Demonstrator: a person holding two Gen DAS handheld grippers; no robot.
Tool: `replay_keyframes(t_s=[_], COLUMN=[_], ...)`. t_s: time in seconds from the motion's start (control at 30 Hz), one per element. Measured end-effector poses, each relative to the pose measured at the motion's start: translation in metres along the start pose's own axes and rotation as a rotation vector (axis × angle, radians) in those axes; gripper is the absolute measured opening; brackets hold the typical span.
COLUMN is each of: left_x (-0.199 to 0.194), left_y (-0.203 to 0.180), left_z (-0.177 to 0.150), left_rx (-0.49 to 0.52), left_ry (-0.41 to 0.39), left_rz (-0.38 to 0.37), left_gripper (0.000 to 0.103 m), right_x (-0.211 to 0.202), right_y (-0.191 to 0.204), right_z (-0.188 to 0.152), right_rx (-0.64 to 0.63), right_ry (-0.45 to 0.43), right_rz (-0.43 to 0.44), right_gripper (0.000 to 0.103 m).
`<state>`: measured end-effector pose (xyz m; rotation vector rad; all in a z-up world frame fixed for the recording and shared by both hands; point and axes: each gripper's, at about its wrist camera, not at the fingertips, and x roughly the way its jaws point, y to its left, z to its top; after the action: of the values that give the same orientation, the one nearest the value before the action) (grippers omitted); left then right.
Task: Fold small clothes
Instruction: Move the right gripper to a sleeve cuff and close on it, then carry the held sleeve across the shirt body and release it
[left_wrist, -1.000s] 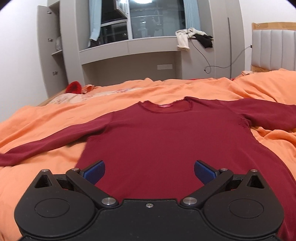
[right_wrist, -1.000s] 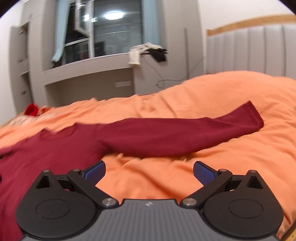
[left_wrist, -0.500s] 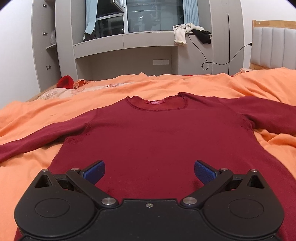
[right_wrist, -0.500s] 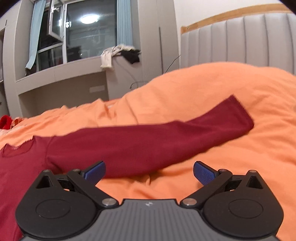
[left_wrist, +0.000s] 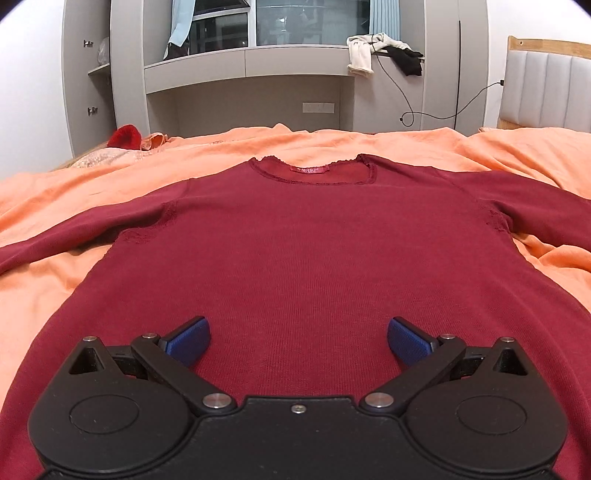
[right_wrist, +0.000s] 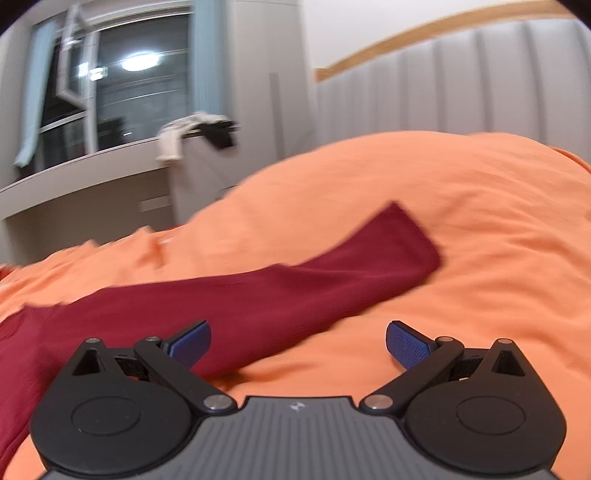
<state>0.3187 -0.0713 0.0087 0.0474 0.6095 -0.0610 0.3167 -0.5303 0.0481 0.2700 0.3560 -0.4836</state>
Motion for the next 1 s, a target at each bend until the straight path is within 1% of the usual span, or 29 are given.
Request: replay_keyframes(t_s=[0.07, 0.13, 0.2, 0.27, 0.33, 0.4, 0.43, 0.47, 0.5, 0.53, 0.57, 0.6, 0.63, 0.67, 0.7, 0.73, 0.87, 1.0], left_x=[0.001, 0.000, 0.000, 0.000, 0.000, 0.000, 0.000, 0.000, 0.000, 0.000, -0.001, -0.001, -0.001, -0.001, -0.002, -0.002, -0.007, -0.012], left_y=[-0.001, -0.001, -0.001, -0.001, -0.001, -0.001, -0.002, -0.002, -0.002, -0.002, -0.002, -0.001, 0.000, 0.001, 0.002, 0.004, 0.014, 0.028], left_z=[-0.001, -0.002, -0.002, -0.002, -0.003, -0.004, -0.004, -0.005, -0.005, -0.005, -0.005, -0.004, -0.003, -0.002, -0.001, 0.000, 0.007, 0.019], left_rx=[0.003, 0.003, 0.004, 0.004, 0.004, 0.004, 0.004, 0.005, 0.004, 0.003, 0.001, -0.001, -0.004, -0.009, -0.017, -0.029, -0.085, -0.114], left_ry=[-0.002, -0.002, -0.004, -0.005, -0.007, -0.009, -0.011, -0.012, -0.012, -0.012, -0.011, -0.010, -0.008, -0.005, -0.005, -0.005, -0.017, -0.043], left_rz=[0.002, 0.002, 0.003, 0.003, 0.005, 0.006, 0.007, 0.008, 0.008, 0.007, 0.005, 0.003, 0.001, -0.002, -0.003, 0.001, 0.063, 0.145], left_gripper=[0.103, 0.103, 0.103, 0.103, 0.103, 0.103, 0.103, 0.103, 0.103, 0.103, 0.103, 0.103, 0.103, 0.103, 0.103, 0.102, 0.102, 0.102], right_x=[0.008, 0.015, 0.022, 0.033, 0.043, 0.053, 0.058, 0.063, 0.068, 0.072, 0.074, 0.077, 0.079, 0.079, 0.077, 0.073, 0.045, 0.022], right_y=[-0.014, -0.025, -0.034, -0.043, -0.053, -0.058, -0.060, -0.059, -0.059, -0.059, -0.061, -0.061, -0.062, -0.061, -0.058, -0.053, -0.018, 0.041], right_z=[0.005, 0.010, 0.014, 0.017, 0.019, 0.018, 0.019, 0.021, 0.022, 0.022, 0.021, 0.021, 0.021, 0.021, 0.023, 0.027, 0.044, 0.059], right_rx=[0.067, 0.128, 0.170, 0.218, 0.281, 0.336, 0.358, 0.374, 0.384, 0.395, 0.405, 0.417, 0.427, 0.431, 0.421, 0.394, 0.253, 0.094], right_ry=[-0.003, -0.025, -0.043, -0.045, -0.057, -0.073, -0.085, -0.093, -0.098, -0.102, -0.104, -0.104, -0.106, -0.115, -0.133, -0.155, -0.257, -0.325], right_rz=[-0.011, -0.013, -0.033, -0.026, -0.026, -0.036, -0.052, -0.065, -0.076, -0.084, -0.091, -0.100, -0.099, -0.089, -0.075, -0.062, 0.021, 0.130], right_gripper=[0.103, 0.103, 0.103, 0.103, 0.095, 0.092, 0.084, 0.079, 0.067, 0.051, 0.042, 0.024, 0.018, 0.016, 0.008, 0.008, 0.007, 0.007])
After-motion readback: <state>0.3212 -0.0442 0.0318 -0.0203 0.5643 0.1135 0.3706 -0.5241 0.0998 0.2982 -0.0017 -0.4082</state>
